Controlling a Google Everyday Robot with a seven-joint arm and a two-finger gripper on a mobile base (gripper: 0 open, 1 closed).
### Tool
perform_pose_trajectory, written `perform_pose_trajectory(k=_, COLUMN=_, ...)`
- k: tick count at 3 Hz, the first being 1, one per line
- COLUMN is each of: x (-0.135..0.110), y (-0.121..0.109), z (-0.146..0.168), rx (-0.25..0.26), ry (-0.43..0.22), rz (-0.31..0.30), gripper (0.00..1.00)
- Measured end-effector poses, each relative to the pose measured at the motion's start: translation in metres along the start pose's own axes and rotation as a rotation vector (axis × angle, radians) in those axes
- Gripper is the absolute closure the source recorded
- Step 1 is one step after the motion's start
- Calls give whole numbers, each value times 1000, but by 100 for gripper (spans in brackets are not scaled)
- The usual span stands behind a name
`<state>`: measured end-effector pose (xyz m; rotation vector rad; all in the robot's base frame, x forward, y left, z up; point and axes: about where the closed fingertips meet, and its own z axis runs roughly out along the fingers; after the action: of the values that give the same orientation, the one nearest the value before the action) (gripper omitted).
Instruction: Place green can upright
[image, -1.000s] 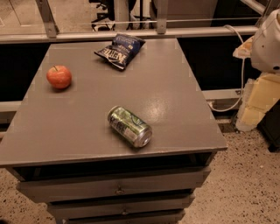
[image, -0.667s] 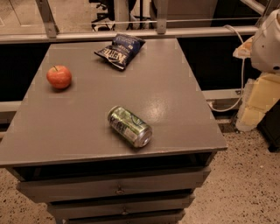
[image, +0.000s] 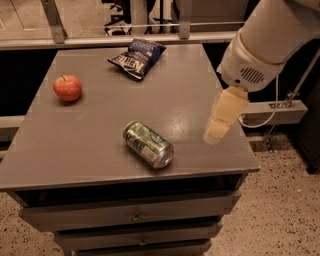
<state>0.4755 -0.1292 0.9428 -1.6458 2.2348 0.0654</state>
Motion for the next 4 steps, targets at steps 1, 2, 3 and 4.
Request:
perform_pose_trajectory(k=1, x=-53, y=14, z=47, rx=-73, ry=-23, rz=101, gripper=0)
perform_pose_trajectory(k=2, x=-76, y=26, z=70, rx=-123, ry=-28, rz=178, gripper=0)
perform_pose_trajectory(k=3, x=-99, y=42, z=90, rx=-145, ry=-17, rz=231, gripper=0)
perform_pose_trajectory(k=4, x=-112, y=55, z=107, rx=-135, ry=5, rz=267, gripper=0)
